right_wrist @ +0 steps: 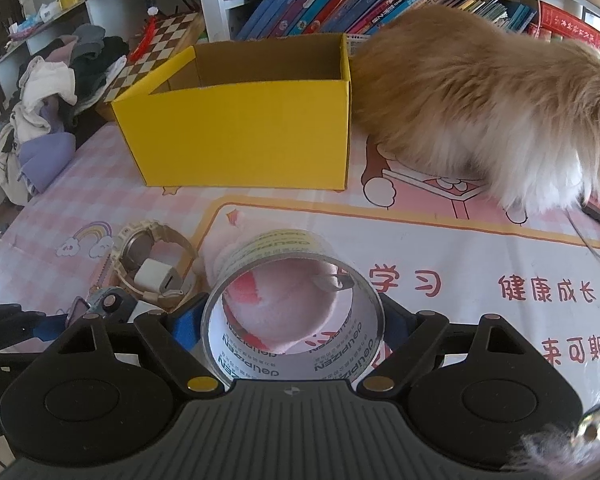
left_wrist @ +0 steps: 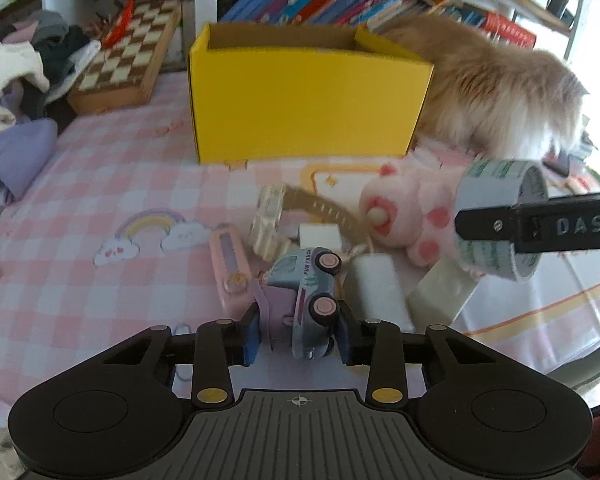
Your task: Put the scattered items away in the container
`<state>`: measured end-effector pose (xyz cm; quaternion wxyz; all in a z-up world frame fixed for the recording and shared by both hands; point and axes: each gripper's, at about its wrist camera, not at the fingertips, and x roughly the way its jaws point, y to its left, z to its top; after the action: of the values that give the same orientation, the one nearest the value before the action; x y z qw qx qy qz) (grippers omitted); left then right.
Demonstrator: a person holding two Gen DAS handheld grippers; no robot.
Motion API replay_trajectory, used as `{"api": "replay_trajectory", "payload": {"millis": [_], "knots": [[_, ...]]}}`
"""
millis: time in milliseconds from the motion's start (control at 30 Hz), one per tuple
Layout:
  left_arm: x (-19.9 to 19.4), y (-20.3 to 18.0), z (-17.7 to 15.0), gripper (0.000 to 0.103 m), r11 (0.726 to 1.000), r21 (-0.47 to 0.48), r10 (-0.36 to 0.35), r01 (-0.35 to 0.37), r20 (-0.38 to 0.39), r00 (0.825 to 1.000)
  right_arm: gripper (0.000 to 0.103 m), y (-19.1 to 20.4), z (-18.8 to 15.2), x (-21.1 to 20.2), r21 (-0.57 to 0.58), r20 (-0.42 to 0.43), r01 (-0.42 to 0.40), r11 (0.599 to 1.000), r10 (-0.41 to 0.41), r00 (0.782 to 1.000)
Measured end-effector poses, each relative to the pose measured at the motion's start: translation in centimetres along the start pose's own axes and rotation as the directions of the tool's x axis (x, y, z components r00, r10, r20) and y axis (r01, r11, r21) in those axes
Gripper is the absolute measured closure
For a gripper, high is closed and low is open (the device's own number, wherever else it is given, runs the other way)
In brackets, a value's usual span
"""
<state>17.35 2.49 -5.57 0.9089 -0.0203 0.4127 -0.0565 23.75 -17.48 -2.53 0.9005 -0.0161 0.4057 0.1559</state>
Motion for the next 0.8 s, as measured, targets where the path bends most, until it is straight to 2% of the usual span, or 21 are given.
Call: {"api": "replay_trajectory", "payload": {"millis": [167, 300, 467, 667, 800], "knots": [[-1.6, 0.4, 0.9, 0.068, 1.0, -0.022, -0.017, 0.018, 0.057, 0.998, 0.019, 0.0, 0.4, -1.3, 0.005, 0.037, 0.015, 1.0, -0.016, 0.999], [-1.9, 0.8, 0.9, 0.068, 0.999, -0.035, -0.02, 0.022, 0.067, 0.998, 0.018, 0.1, 0.7, -2.4, 0.007, 0.066, 0.03, 1.0, -0.03, 0.997], [-3.8, 1.1, 1.7, 0.068, 0.999, -0.036, -0.024, 0.029, 0.132, 0.991, 0.019, 0.1, 1.0, -3.7, 0.012, 0.103, 0.048, 0.999, -0.049, 0.993], [-6.4, 0.9, 3.0, 0.068, 0.999, 0.009, -0.048, 0.048, 0.203, 0.978, 0.019, 0.0, 1.9, -5.5, 0.014, 0.134, 0.047, 0.999, -0.048, 0.99], [-8.0, 0.9, 4.2, 0.068, 0.996, 0.065, -0.067, 0.053, 0.236, 0.969, 0.019, 0.2, 3.1, -6.7, -0.016, 0.148, 0.02, 1.0, -0.018, 0.989]]}}
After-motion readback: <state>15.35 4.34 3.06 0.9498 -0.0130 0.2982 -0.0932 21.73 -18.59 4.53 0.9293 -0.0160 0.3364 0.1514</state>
